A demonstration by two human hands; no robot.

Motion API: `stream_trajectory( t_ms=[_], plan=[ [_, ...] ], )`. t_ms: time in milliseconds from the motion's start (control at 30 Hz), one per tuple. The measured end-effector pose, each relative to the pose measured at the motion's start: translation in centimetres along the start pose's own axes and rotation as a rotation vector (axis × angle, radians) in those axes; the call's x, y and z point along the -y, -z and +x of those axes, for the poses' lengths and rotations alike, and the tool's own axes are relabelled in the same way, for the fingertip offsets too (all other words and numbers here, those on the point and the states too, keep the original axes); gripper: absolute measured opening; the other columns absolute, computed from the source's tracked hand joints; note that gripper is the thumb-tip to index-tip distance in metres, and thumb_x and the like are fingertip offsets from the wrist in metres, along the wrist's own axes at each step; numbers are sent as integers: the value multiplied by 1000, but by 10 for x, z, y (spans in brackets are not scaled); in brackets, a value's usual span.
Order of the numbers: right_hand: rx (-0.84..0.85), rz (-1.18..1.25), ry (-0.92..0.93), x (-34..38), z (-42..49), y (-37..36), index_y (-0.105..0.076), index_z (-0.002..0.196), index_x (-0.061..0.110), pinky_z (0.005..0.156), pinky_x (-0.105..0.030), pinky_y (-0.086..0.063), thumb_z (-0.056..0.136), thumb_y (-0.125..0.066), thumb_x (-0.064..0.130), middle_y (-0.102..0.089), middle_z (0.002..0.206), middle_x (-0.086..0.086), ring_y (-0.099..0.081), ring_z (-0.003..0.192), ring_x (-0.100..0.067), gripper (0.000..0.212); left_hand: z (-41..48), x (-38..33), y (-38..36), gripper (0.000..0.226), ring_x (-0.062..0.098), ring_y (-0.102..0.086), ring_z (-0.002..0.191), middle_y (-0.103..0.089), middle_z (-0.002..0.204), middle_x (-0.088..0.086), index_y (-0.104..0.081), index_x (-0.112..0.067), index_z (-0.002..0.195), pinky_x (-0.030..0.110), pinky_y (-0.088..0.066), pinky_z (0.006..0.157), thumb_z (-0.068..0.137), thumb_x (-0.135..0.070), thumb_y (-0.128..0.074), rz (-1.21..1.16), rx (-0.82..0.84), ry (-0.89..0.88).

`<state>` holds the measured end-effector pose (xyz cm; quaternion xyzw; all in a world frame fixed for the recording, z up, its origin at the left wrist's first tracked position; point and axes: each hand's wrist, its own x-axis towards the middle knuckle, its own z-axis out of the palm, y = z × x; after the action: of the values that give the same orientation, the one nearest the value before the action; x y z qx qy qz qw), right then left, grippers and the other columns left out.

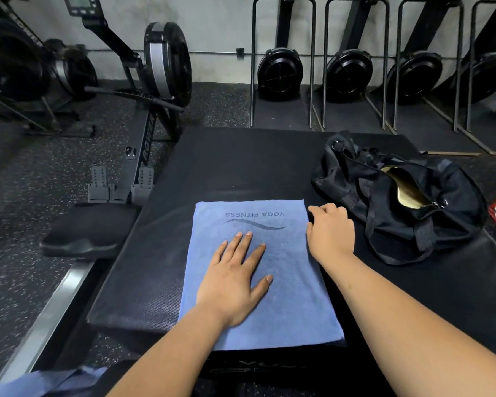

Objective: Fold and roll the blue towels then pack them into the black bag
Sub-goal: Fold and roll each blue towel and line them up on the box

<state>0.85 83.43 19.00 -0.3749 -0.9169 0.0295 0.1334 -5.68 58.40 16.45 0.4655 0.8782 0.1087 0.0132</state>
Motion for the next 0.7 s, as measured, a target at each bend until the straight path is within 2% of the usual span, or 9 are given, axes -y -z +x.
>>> stream_trajectory(
  t_ms=[67, 100, 167, 267, 300, 367, 433, 567, 700],
  plan=[
    [-51, 60, 84, 5, -5, -3, -72, 116, 22, 79, -39, -41, 95, -66, 23, -59, 121, -2, -50, 107, -30, 21, 0, 0, -1, 76, 10, 22, 159, 10, 176, -6, -11, -38, 168, 42, 4, 131, 102, -75, -15, -5, -2, -1],
    [-53, 93, 161, 8, -8, -5, -71, 120, 20, 84, -42, -45, 97, -66, 29, -59, 128, -4, -52, 114, -32, 26, 0, 0, -1, 76, 10, 21, 159, 10, 176, -6, -11, -37, 168, 42, 4, 131, 102, -75, -15, -7, -3, -3],
    [63, 120, 304, 16, -14, -7, -62, 140, 18, 104, -46, -46, 102, -56, 48, -51, 150, -7, -46, 138, -32, 49, -1, 1, -2, 76, 10, 18, 160, 7, 176, -6, -12, -35, 168, 42, 2, 131, 103, -74, -17, -19, -18, -9],
    [298, 11, 309, 19, -23, -11, -24, 166, 21, 128, -44, -17, 103, -22, 72, -13, 174, -4, -9, 161, -23, 81, -2, 2, -2, 77, 8, 13, 160, 2, 176, -7, -16, -30, 168, 40, 0, 131, 103, -71, -22, -72, -50, -4],
    [336, -15, 254, 17, -24, -12, -13, 168, 22, 130, -45, -8, 102, -15, 73, -2, 176, -2, 2, 162, -21, 83, -2, 2, -2, 77, 8, 12, 161, 0, 176, -7, -17, -28, 168, 39, 0, 131, 103, -70, -23, -78, -58, -2],
    [330, -75, 168, 18, -25, -8, -8, 168, 21, 130, -48, -1, 103, -9, 70, 4, 176, -4, 11, 161, -22, 82, -1, 2, -2, 77, 9, 11, 161, -2, 176, -6, -19, -26, 168, 39, 1, 131, 103, -69, -24, -68, -67, 8],
    [261, -158, 164, 30, -28, -1, -13, 167, 15, 130, -49, -3, 106, -12, 63, 2, 175, -9, 11, 161, -27, 78, 0, 1, -3, 78, 11, 11, 161, -2, 177, -4, -19, -24, 168, 40, 1, 131, 103, -67, -25, -47, -61, 19],
    [283, -8, 280, 47, -64, 2, -14, 167, 17, 130, -44, -9, 108, -19, 61, 0, 176, -5, 4, 162, -25, 74, 1, 0, -4, 82, 19, 8, 163, -4, 177, 3, -20, -16, 167, 45, 1, 131, 102, -65, -24, 17, -49, 68],
    [281, 53, 301, 21, -90, -5, -14, 168, 24, 131, -41, -7, 106, -18, 67, 2, 176, 0, 5, 162, -19, 76, 2, -1, -3, 89, 23, 18, 161, 10, 176, 6, -5, -18, 169, 50, 6, 130, 99, -73, -9, 85, 54, 127]
  ],
)
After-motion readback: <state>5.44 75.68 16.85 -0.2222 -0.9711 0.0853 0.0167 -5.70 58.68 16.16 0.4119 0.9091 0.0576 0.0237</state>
